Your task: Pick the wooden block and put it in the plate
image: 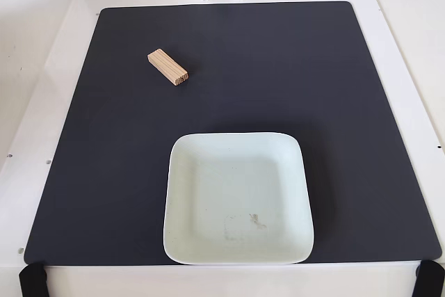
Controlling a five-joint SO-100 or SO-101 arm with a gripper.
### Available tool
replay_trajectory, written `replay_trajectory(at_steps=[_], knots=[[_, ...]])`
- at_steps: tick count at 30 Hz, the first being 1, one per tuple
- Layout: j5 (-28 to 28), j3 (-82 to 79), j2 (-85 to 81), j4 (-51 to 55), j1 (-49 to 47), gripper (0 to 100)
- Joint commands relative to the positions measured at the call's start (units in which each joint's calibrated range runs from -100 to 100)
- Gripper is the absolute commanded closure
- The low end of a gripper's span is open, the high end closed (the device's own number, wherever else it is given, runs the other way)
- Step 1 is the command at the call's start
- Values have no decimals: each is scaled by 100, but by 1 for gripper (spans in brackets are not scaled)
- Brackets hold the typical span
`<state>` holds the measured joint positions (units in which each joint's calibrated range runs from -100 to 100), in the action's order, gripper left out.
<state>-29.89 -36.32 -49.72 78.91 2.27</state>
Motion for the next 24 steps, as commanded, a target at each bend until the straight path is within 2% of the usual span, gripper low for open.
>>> replay_trajectory(at_steps=[1, 10, 24], knots=[[998, 1135, 413, -21, 389, 99], [2327, 2494, 1540, -21, 1296, 98], [3715, 2170, 3320, -21, 2494, 99]])
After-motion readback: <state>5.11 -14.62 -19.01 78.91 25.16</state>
